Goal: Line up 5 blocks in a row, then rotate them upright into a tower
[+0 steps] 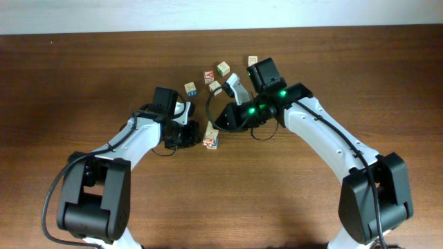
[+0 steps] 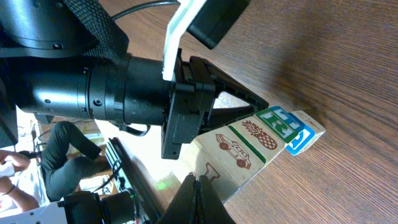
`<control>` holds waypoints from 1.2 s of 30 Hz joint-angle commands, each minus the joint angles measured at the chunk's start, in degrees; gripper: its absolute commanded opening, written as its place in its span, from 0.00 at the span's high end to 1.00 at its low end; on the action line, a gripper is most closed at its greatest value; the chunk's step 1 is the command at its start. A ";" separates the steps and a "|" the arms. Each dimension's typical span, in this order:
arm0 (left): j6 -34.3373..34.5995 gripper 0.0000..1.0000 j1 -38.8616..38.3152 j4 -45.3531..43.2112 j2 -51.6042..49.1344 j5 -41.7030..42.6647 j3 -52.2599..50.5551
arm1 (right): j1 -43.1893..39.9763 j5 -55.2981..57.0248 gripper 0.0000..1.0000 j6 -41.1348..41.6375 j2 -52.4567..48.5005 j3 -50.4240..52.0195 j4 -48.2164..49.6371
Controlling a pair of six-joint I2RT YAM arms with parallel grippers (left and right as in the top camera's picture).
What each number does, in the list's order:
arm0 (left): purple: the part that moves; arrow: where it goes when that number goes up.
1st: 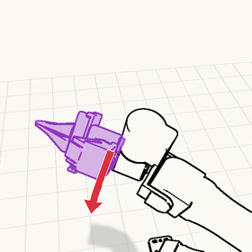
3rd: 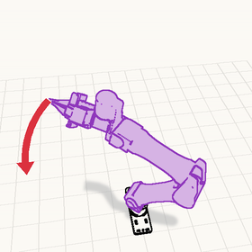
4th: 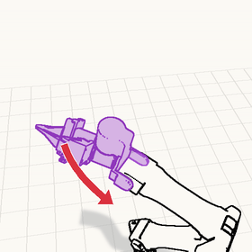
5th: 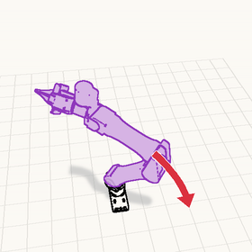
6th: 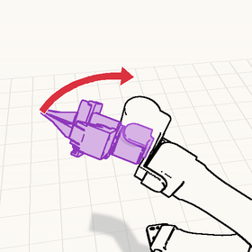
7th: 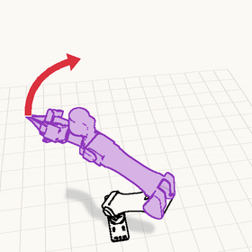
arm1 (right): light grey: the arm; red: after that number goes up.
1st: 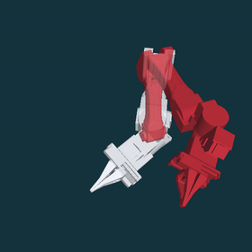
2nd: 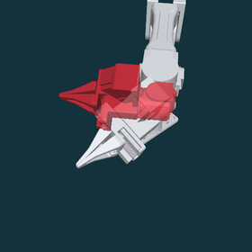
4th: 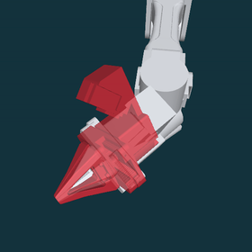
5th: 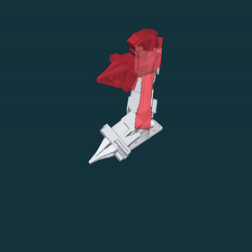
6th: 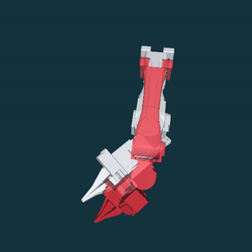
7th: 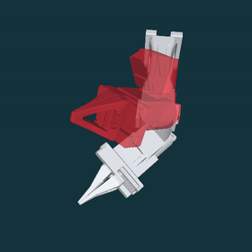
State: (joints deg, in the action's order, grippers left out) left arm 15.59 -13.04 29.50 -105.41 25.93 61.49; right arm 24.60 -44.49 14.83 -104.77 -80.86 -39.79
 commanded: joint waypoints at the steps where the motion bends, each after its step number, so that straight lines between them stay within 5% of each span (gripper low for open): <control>1: -0.66 1.00 0.13 0.11 1.51 -0.20 0.59 | 0.90 5.75 0.96 -0.15 -1.99 0.74 -0.72; 36: -0.66 1.00 -0.83 -0.50 1.51 9.46 0.59 | 0.90 5.73 0.90 -0.15 -1.99 0.74 -0.94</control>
State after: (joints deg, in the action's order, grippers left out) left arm 15.59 -12.62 29.47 -105.41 30.11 61.49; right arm 24.64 -44.49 14.83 -104.77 -81.03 -39.86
